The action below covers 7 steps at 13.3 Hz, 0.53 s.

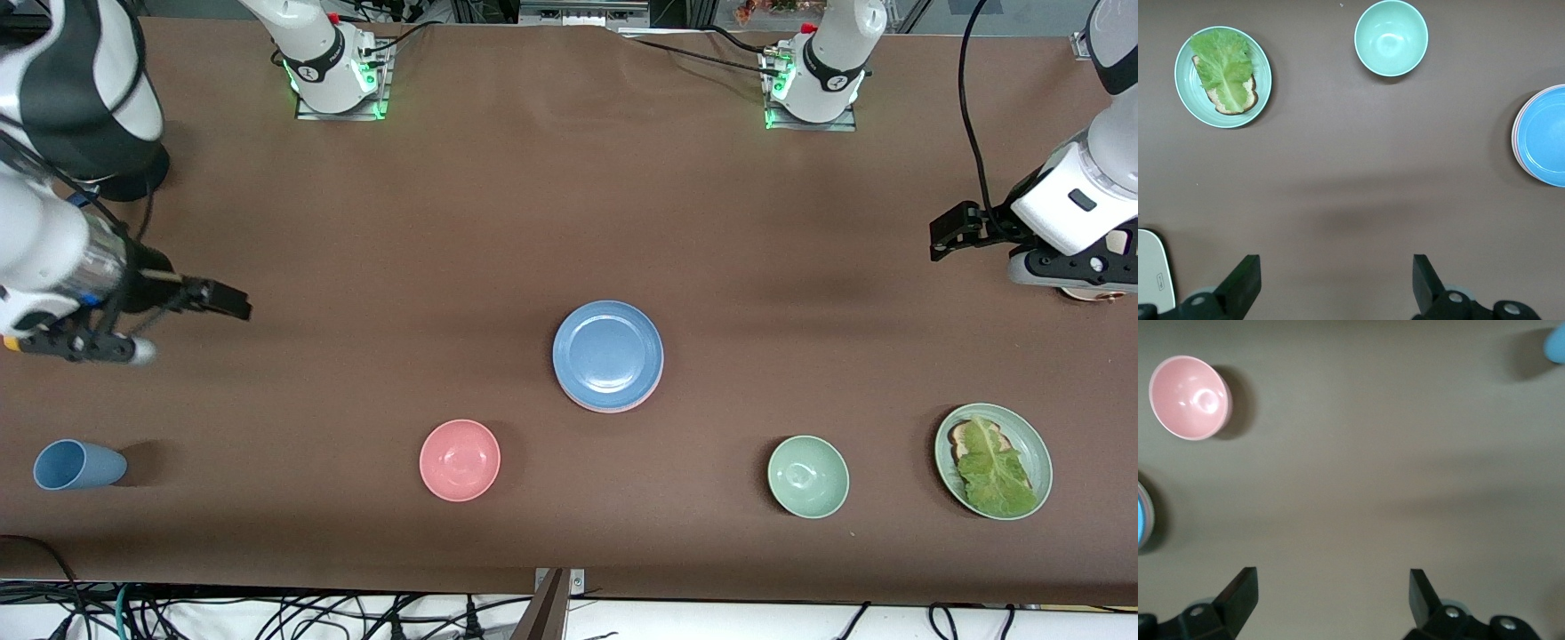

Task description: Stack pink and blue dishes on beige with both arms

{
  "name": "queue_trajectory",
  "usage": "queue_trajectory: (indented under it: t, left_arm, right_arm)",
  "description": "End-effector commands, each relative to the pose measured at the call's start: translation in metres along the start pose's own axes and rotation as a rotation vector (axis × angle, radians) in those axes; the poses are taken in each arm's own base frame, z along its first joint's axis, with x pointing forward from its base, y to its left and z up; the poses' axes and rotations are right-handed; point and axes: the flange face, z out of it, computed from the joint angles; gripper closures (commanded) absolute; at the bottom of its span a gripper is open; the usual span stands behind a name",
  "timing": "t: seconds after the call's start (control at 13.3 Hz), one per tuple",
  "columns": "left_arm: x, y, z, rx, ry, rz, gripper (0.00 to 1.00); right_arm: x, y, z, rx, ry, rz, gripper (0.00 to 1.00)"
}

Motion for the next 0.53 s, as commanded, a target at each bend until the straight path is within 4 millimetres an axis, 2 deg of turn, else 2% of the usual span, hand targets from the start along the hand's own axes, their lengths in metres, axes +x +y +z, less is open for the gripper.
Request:
queue_trajectory:
  t: [0.0, 0.38, 0.45]
  left_arm:
    - [0.005, -0.002, -0.006, -0.009, 0.016, 0.010, 0.00]
    - [0.010, -0.003, -0.003, -0.009, 0.027, 0.009, 0.00]
    - [0.013, -0.001, 0.004, -0.012, 0.017, 0.010, 0.00]
  right_arm:
    - [-0.036, 0.016, -0.014, -0.013, -0.014, -0.016, 0.00]
    - [-0.031, 0.013, -0.023, -0.015, 0.004, -0.036, 0.00]
    - [-0.034, 0.009, -0.024, -0.018, -0.008, -0.043, 0.00]
